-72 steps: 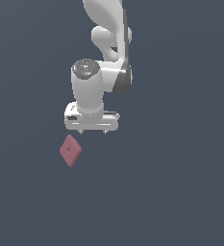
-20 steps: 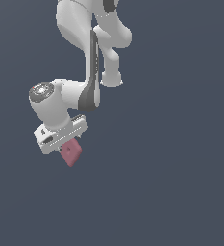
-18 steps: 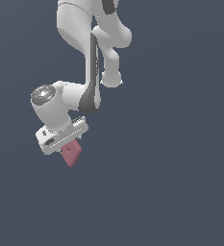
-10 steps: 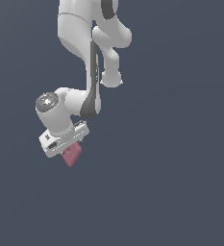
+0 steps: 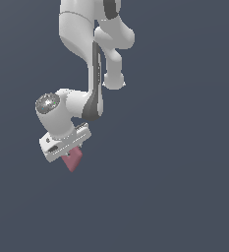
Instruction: Pick up the object and move it to a goal position.
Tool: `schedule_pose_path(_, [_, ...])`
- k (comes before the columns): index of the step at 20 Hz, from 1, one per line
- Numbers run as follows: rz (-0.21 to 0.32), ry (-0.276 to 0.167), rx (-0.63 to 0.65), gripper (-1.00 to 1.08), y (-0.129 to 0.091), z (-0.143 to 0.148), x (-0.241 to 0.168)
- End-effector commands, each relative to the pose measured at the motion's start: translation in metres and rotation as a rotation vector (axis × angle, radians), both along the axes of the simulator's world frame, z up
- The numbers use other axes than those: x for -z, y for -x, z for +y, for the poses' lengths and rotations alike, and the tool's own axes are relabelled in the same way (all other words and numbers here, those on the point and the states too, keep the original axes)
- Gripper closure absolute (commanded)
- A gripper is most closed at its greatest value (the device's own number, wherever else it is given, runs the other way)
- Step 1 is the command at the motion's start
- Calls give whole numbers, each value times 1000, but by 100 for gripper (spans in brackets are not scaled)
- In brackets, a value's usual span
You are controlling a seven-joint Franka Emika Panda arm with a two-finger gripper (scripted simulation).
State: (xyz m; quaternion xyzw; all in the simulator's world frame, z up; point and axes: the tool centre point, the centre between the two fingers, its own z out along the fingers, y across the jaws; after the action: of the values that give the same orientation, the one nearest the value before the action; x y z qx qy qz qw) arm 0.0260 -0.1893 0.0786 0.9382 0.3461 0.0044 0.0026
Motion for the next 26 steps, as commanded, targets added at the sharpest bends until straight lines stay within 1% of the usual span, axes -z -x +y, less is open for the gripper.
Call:
schedule_pose_path(1, [10,-2,3,108,4,-1,6])
schedule_pose_path(2, [2,-1,-1,108,1,1,1])
schedule_pose_path(8, [2,-1,-1,108,3,8,-5])
schedule_pose_path(14, [3,-1,-1,108,10,30,-25])
schedule_pose_path(20, [3,0,-1,108,23,69,-59])
schedule_pose_path(26, [5,1,-1,108,40,124,-108])
